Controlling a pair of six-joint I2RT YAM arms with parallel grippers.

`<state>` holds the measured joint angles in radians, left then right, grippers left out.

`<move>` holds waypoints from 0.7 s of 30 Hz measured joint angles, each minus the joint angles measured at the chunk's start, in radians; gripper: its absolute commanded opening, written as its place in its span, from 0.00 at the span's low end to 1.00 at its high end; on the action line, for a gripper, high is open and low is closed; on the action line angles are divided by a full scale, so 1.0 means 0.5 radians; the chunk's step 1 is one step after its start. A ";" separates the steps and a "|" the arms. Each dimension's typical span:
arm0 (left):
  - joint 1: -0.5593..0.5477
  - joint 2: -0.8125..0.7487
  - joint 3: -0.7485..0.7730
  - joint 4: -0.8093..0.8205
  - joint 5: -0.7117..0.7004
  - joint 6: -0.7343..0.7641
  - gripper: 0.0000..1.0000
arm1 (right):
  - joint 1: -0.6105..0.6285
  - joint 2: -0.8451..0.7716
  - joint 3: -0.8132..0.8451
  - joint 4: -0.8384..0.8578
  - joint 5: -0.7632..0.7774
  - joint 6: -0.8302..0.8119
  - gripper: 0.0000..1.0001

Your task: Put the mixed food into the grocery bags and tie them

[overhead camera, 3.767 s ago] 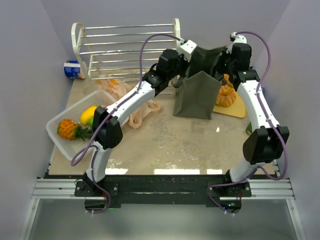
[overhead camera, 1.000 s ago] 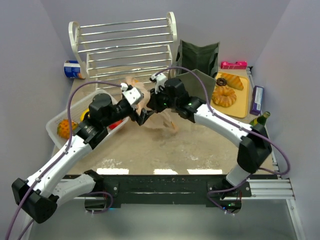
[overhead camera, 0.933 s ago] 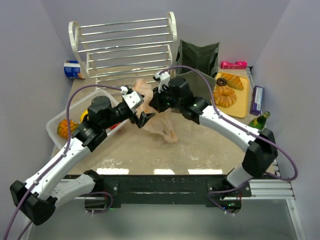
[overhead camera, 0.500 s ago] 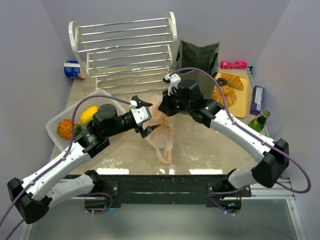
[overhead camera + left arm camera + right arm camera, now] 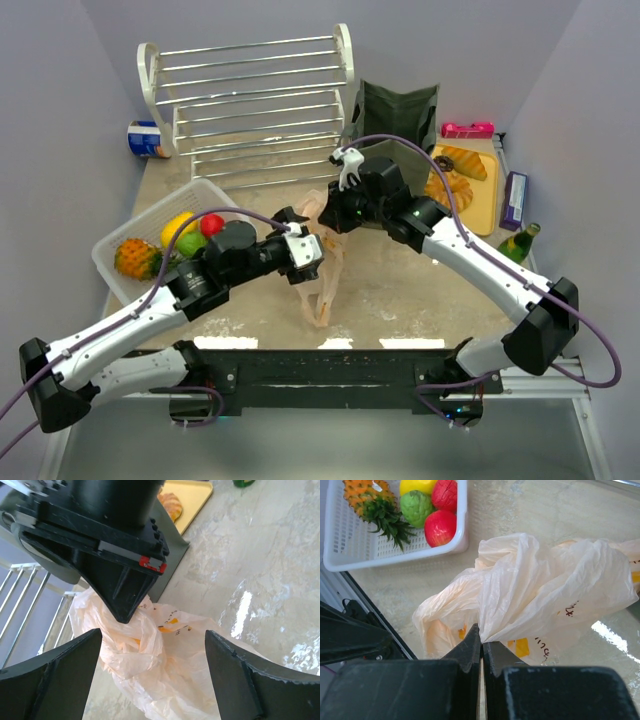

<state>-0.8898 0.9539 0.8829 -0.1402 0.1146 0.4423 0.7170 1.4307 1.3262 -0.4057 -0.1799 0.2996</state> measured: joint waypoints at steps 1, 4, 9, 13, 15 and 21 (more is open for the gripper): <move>-0.013 0.009 -0.002 -0.008 -0.024 0.014 0.87 | -0.001 0.000 0.005 -0.003 -0.007 0.001 0.00; -0.039 0.054 -0.009 -0.035 -0.101 0.051 0.86 | -0.006 0.000 0.028 -0.012 -0.031 0.007 0.00; -0.045 0.116 -0.027 -0.069 -0.208 0.092 0.67 | -0.008 -0.027 0.040 -0.024 -0.064 0.014 0.00; -0.047 0.173 -0.028 -0.067 -0.308 0.101 0.48 | -0.008 -0.037 0.044 -0.030 -0.095 0.015 0.00; -0.048 0.197 -0.029 -0.066 -0.365 0.101 0.28 | -0.008 -0.037 0.044 -0.037 -0.098 0.014 0.00; -0.058 0.232 -0.029 -0.063 -0.459 0.082 0.00 | -0.011 -0.042 0.044 -0.060 -0.104 0.013 0.00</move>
<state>-0.9188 1.0698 0.8684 -0.1719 -0.1146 0.4835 0.7116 1.4097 1.3483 -0.4355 -0.2317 0.3061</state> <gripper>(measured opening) 0.027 0.010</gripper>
